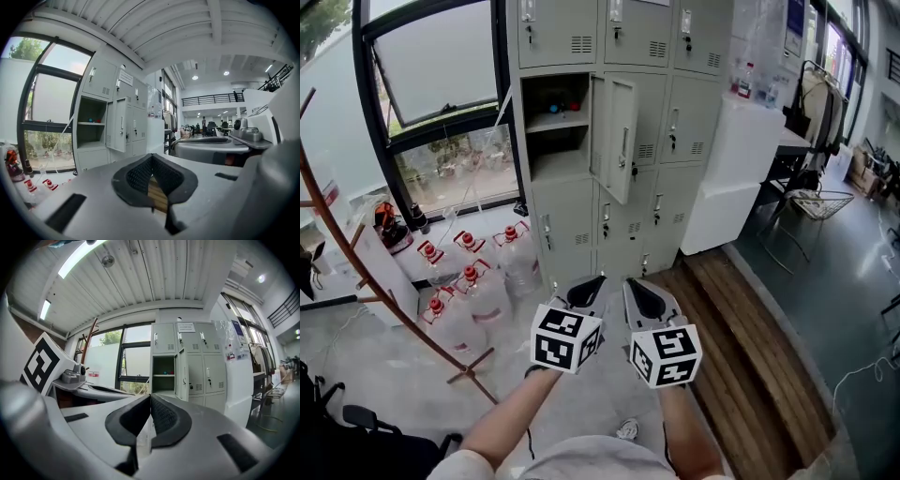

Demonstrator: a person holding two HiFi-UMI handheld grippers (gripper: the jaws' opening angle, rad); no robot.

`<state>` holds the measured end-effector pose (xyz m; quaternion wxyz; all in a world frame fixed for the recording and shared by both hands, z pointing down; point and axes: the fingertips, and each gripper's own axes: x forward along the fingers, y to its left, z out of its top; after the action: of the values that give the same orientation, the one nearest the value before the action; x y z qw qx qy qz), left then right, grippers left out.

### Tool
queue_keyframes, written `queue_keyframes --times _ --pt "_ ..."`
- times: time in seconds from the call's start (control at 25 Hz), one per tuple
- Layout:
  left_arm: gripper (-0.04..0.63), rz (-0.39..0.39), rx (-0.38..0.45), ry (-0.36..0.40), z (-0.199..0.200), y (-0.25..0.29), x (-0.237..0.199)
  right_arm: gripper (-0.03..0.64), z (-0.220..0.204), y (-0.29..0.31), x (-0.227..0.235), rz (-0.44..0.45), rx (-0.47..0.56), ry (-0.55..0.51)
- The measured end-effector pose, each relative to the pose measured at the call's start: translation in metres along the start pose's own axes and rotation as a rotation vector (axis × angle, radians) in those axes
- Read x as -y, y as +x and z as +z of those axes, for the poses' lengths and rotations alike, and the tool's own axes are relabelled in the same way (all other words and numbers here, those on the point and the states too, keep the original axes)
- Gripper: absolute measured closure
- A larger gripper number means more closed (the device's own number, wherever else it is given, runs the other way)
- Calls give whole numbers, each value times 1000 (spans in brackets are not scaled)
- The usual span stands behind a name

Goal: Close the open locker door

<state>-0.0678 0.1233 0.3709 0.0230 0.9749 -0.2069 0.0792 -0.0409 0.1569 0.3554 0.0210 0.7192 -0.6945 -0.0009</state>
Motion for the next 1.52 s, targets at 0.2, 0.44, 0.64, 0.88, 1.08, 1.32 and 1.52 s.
queue_keyframes --times 0.2,0.44,0.64,0.88,1.08,1.32,1.52 --pt "588 7 -14 9 4 45 6 612 -6 17 42 23 -16 1" --pt "588 35 -16 11 12 91 11 612 -11 34 81 83 -25 8" --pt "588 66 -19 17 18 123 15 612 -11 46 109 137 -18 9" --pt "588 126 -20 1 23 147 15 612 -14 52 135 194 -22 22" --pt "588 173 -19 -22 24 158 11 612 -18 58 149 223 -17 39" --pt "588 197 -21 -24 25 170 7 612 -17 66 160 246 -18 38" --pt "588 213 -12 -32 28 182 -2 612 -21 74 171 251 -28 38"
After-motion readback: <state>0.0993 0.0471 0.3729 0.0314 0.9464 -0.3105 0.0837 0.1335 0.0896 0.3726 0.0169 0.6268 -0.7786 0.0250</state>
